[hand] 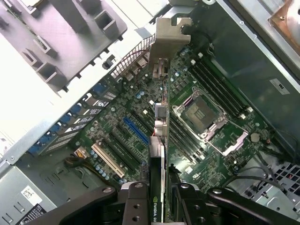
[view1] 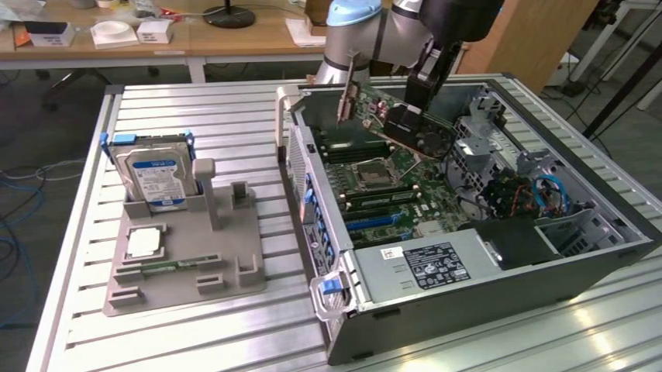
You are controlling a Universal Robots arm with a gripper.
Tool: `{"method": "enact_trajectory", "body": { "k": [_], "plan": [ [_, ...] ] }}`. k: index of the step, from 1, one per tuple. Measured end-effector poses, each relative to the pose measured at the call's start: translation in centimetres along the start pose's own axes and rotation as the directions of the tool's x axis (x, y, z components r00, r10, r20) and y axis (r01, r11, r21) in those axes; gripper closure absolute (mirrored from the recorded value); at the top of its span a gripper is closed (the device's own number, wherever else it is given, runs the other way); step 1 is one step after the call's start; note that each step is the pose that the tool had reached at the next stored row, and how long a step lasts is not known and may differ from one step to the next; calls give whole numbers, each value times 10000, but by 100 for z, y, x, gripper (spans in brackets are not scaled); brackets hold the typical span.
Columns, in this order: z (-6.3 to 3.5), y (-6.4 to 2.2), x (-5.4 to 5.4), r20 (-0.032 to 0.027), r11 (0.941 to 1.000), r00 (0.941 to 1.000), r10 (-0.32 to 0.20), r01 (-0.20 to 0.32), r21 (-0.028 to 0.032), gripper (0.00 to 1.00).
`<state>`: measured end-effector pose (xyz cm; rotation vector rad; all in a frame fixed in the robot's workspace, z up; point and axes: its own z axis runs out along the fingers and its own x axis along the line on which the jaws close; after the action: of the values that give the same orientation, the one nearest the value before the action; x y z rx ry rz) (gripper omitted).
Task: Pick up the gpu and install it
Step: 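Insert the gpu into the slot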
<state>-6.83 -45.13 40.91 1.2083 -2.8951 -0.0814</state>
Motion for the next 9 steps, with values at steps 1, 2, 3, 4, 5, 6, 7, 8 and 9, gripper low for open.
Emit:
{"method": "enact_trajectory", "body": {
  "k": [1,2,3,4,5,6,7,8,9],
  "plan": [
    [1,0,0,-4,10000,10000,-67,67,-2,74],
    [1,0,0,-7,9999,9999,-137,137,-3,74],
    [2,0,0,-11,9998,9998,-206,206,-4,74],
    [2,0,0,-14,9996,9996,-282,282,-5,74],
    [3,0,0,-17,9994,9994,-353,353,-6,74],
    [3,0,0,-21,9991,9991,-423,423,-7,74],
    [4,0,0,-24,9988,9988,-493,493,-9,74],
    [5,0,0,-28,9984,9984,-562,562,-11,74],
    [6,0,0,-31,9980,9980,-634,634,-12,74]
  ]
}}
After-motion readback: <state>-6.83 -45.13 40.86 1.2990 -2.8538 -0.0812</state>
